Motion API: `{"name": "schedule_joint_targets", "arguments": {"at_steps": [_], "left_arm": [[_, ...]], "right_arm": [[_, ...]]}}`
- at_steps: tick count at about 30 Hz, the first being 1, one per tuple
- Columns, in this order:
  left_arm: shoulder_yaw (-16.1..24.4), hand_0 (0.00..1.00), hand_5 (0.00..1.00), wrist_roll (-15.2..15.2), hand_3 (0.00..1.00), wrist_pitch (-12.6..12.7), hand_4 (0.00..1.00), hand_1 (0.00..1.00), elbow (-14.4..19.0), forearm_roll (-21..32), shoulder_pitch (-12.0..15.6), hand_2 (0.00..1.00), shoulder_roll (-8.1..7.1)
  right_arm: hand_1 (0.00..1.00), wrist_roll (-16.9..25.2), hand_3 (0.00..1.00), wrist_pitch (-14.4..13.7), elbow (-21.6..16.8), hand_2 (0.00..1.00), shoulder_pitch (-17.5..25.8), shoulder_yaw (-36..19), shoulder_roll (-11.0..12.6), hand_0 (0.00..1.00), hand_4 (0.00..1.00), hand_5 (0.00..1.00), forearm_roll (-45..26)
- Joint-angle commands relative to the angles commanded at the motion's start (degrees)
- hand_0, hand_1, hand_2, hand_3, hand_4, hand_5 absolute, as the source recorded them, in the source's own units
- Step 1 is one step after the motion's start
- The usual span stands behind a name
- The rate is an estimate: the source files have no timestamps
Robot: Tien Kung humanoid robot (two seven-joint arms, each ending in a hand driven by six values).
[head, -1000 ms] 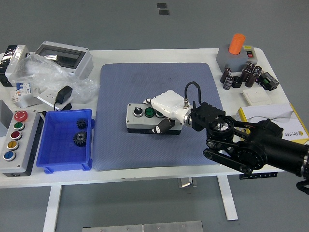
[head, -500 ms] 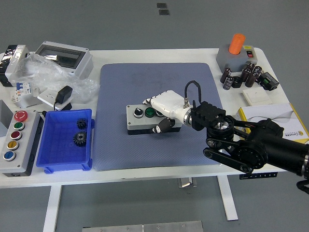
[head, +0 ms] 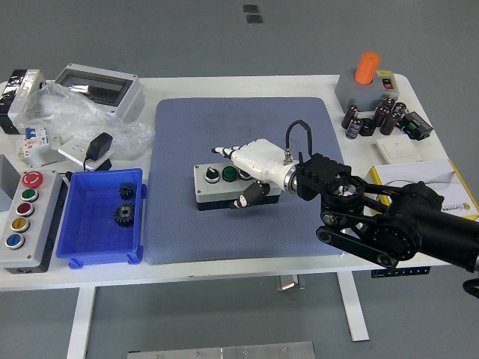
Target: Pick up the button,place it on the desk,press the button,press the button
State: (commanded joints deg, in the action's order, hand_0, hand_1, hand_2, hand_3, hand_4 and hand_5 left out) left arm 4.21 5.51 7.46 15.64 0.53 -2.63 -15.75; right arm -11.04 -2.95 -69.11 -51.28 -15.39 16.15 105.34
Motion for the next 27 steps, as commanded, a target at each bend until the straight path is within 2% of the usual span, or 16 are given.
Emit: {"name": "schedule_joint_targets", "arguments": {"at_steps": [3,5,6,7,11,12,16,17,18,20,23,24,27], "left_arm": [[-0.24,0.630,0.114,-0.29,0.569,-0.72,0.526,0.632,-0.05,0.46,0.13,0.577,0.06],[-0.66,0.630,0.114,-0.43,0.569,-1.15,0.526,0.632,-0.11,1.07,0.24,0.577,0.09],[-0.82,0.630,0.114,-0.46,0.569,-1.25,0.526,0.632,-0.13,1.27,0.28,0.577,0.10],[-0.98,0.630,0.114,-0.49,0.569,-1.31,0.526,0.632,-0.15,1.49,0.32,0.577,0.10],[-1.14,0.630,0.114,-0.54,0.569,-1.36,0.526,0.632,-0.16,1.99,0.44,0.577,0.13],[-1.03,0.630,0.114,-0.55,0.569,-1.30,0.526,0.632,-0.15,2.02,0.50,0.577,0.13],[-1.90,0.630,0.114,-0.32,0.569,-1.14,0.526,0.632,-0.25,3.25,0.89,0.577,0.09],[-2.50,0.630,0.114,-0.22,0.569,-1.14,0.526,0.632,-0.29,3.91,0.96,0.577,0.05],[-3.04,0.630,0.114,-0.15,0.569,-1.15,0.526,0.632,-0.33,4.49,1.00,0.577,0.01],[-3.66,0.630,0.114,-0.05,0.569,-1.22,0.526,0.632,-0.37,5.11,0.98,0.577,-0.05],[-3.80,0.630,0.114,-0.05,0.569,-1.35,0.526,0.632,-0.34,5.17,0.77,0.577,-0.12],[-3.76,0.630,0.114,-0.05,0.569,-1.37,0.526,0.632,-0.32,5.10,0.71,0.577,-0.14],[-3.95,0.630,0.114,-0.06,0.569,-1.46,0.526,0.632,-0.30,5.21,0.56,0.577,-0.22]], "right_arm": [[0.729,-0.66,0.998,1.09,-4.07,0.971,0.89,-3.17,2.49,0.746,0.998,0.477,-1.22],[0.729,-1.35,0.998,1.76,-7.78,0.971,1.70,-5.93,4.94,0.746,0.998,0.477,-2.55],[0.739,-1.68,0.998,1.99,-9.39,0.998,1.96,-7.05,5.81,0.756,0.998,0.523,-2.88],[0.739,-2.61,0.998,2.71,-11.14,0.998,2.20,-8.26,6.77,0.756,0.998,0.523,-2.47],[0.739,-7.61,0.998,7.86,-18.20,0.998,2.88,-13.33,10.83,0.756,0.998,0.523,1.08],[0.767,-9.34,0.998,9.99,-20.24,0.998,2.96,-14.56,11.97,0.766,0.998,0.612,1.45],[0.767,-15.57,0.998,17.24,-27.23,0.998,2.12,-16.31,15.45,0.766,0.998,0.612,1.34],[0.767,-17.16,0.998,18.93,-29.03,0.998,1.84,-16.14,15.78,0.766,0.998,0.612,0.84],[0.760,-18.58,0.998,20.46,-30.67,0.923,1.64,-15.91,15.79,0.759,0.998,0.592,0.21],[0.760,-20.72,0.998,22.94,-32.82,0.923,1.48,-15.28,15.18,0.759,0.998,0.592,-1.16],[0.760,-21.97,0.998,25.37,-32.82,0.923,1.61,-13.40,13.36,0.759,0.998,0.592,-2.84],[0.672,-22.00,0.998,25.47,-32.82,0.661,1.67,-12.89,12.93,0.680,0.932,0.514,-3.01],[0.672,-21.94,0.998,25.41,-32.12,0.661,1.83,-11.01,11.48,0.680,0.932,0.514,-3.56]]}}
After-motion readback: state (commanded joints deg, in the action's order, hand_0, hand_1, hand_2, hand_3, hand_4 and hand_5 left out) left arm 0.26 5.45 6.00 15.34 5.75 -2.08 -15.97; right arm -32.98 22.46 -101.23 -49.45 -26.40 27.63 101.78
